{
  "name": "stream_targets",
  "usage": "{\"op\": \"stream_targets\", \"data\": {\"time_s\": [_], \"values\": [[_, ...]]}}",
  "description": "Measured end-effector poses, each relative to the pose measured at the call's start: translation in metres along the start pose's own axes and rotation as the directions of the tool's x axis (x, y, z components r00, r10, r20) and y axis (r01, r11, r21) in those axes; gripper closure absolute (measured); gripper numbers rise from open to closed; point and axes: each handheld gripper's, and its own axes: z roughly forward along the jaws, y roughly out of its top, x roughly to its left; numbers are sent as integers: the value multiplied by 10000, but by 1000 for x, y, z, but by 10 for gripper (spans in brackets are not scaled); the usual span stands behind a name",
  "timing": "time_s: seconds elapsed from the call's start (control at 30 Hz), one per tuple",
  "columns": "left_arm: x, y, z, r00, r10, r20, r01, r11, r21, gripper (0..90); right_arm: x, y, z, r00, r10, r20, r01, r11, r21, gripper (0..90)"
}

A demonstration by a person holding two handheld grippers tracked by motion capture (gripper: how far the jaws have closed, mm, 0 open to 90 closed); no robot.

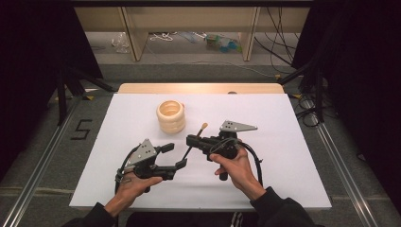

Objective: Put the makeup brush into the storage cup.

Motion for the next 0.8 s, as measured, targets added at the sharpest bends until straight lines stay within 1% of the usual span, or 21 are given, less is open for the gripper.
{"op": "stream_targets", "data": {"time_s": [0.03, 0.1, 0.13, 0.17, 0.2, 0.23, 0.27, 0.37, 0.4, 0.43, 0.47, 0.5, 0.53, 0.57, 0.63, 0.67, 0.7, 0.73, 0.77, 0.8], "values": [[0, -1, 0, 10000, -37, -22, 37, 10000, 47, 245, -1, 0, 0, 9998, -183, 86, 183, 9998, 12, 830], [2, -2, -2, 10000, 46, -81, -46, 9999, 101, 235, -1, 2, -1, 9984, -497, 287, 495, 9987, 83, 830], [4, -3, -2, 10000, 17, -56, -16, 10000, 87, 230, -1, 2, -1, 9979, -558, 323, 555, 9984, 115, 830], [4, -3, -3, 9999, 43, -128, -41, 9999, 149, 223, -1, 3, -1, 9967, -705, 407, 699, 9974, 150, 830], [6, -4, -4, 9996, 184, -234, -179, 9996, 196, 219, -1, 4, -1, 9957, -793, 481, 785, 9967, 180, 830], [7, -4, -4, 9997, 61, -253, -55, 9998, 207, 216, -1, 5, -1, 9944, -916, 524, 906, 9956, 223, 830], [8, -5, -5, 9997, 59, -244, -55, 9998, 171, 214, -1, 5, -1, 9935, -1002, 548, 991, 9948, 221, 830], [12, -5, -8, 9990, 265, -348, -256, 9994, 253, 203, -1, 8, -3, 9867, -1414, 799, 1381, 9894, 452, 830], [13, -6, -9, 9986, 327, -416, -315, 9991, 271, 199, -1, 8, -2, 9858, -1451, 845, 1427, 9892, 339, 830], [14, -7, -9, 9985, 368, -394, -356, 9989, 293, 188, -1, 10, -4, 9852, -1494, 841, 1470, 9886, 332, 830], [17, -8, -9, 9976, 542, -433, -525, 9978, 400, 184, -1, 10, -4, 9837, -1562, 890, 1542, 9876, 293, 830], [18, -9, -10, 9969, 646, -445, -625, 9970, 460, 179, -2, 11, -6, 9820, -1617, 972, 1575, 9863, 491, 830], [21, -10, -10, 9965, 642, -541, -617, 9970, 475, 178, -2, 12, -7, 9821, -1603, 988, 1561, 9865, 488, 830], [22, -11, -10, 9972, 489, -570, -463, 9979, 463, 179, -2, 12, -6, 9811, -1651, 1011, 1630, 9862, 290, 830], [24, -11, -12, 9965, 514, -656, -486, 9979, 423, 179, -3, 13, -8, 9784, -1743, 1114, 1702, 9844, 453, 829], [24, -11, -13, 9964, 506, -676, -479, 9980, 416, 179, -3, 14, -9, 9788, -1719, 1114, 1665, 9844, 564, 830], [25, -10, -13, 9961, 559, -678, -533, 9978, 397, 179, -3, 14, -9, 9786, -1723, 1128, 1671, 9845, 540, 830], [26, -10, -14, 9964, 623, -578, -604, 9976, 335, 179, -3, 14, -8, 9782, -1730, 1151, 1685, 9845, 482, 830], [26, -10, -15, 9961, 643, -599, -623, 9975, 348, 181, -4, 14, -7, 9759, -1814, 1214, 1782, 9833, 372, 830], [26, -11, -16, 9958, 665, -624, -645, 9973, 345, 182, -4, 14, -7, 9752, -1834, 1236, 1800, 9829, 380, 829]]}}
